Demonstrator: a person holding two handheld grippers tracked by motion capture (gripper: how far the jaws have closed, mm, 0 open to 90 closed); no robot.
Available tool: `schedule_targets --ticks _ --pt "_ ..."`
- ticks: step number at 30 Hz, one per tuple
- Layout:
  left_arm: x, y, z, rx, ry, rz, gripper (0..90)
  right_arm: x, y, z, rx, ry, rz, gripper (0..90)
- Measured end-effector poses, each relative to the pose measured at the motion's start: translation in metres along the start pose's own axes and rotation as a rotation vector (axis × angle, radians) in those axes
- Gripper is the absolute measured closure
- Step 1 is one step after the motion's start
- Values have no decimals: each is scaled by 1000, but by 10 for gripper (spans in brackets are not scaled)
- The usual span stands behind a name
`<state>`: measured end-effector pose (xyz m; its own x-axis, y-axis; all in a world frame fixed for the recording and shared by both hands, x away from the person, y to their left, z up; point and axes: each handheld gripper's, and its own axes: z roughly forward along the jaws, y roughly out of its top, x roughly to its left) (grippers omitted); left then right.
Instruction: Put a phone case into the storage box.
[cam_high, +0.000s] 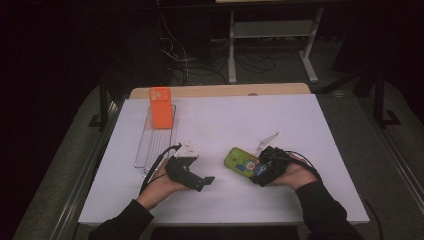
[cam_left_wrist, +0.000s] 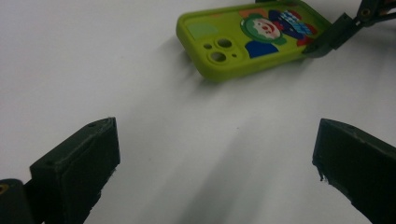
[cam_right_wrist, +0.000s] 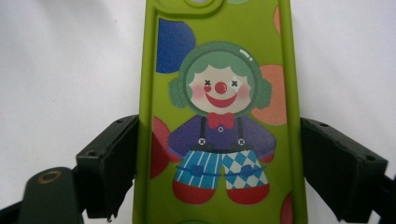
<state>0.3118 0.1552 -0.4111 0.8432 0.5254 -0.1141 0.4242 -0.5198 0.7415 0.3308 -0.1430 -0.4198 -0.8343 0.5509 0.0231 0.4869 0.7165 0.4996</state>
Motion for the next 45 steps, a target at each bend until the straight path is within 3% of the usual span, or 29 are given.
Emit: schedule_targets --ticks 7,10,13,14,19,26,32,38,45 --pt "3 13 -4 39 -65 45 4 -10 5 -12 -12 -12 -31 150" --pt "3 21 -4 54 -89 87 4 -13 8 -14 -9 4 -40 150" --pt "5 30 -6 60 -94 123 4 -16 11 -15 7 -12 -72 150" --pt "7 34 -8 66 -90 152 4 -17 12 -16 6 -6 -73 150" --pt "13 49 -13 54 -89 205 4 -19 21 -22 7 -6 -106 150" --pt "22 66 -17 32 -148 287 4 -21 29 -27 -19 31 -169 150" --pt "23 76 -16 52 -196 366 4 -16 43 -28 -12 73 -248 150" --pt "19 83 -10 61 -249 405 5 -10 56 -27 -11 102 -317 150" --pt "12 90 -1 93 -275 454 5 -2 67 -26 8 132 -372 150"
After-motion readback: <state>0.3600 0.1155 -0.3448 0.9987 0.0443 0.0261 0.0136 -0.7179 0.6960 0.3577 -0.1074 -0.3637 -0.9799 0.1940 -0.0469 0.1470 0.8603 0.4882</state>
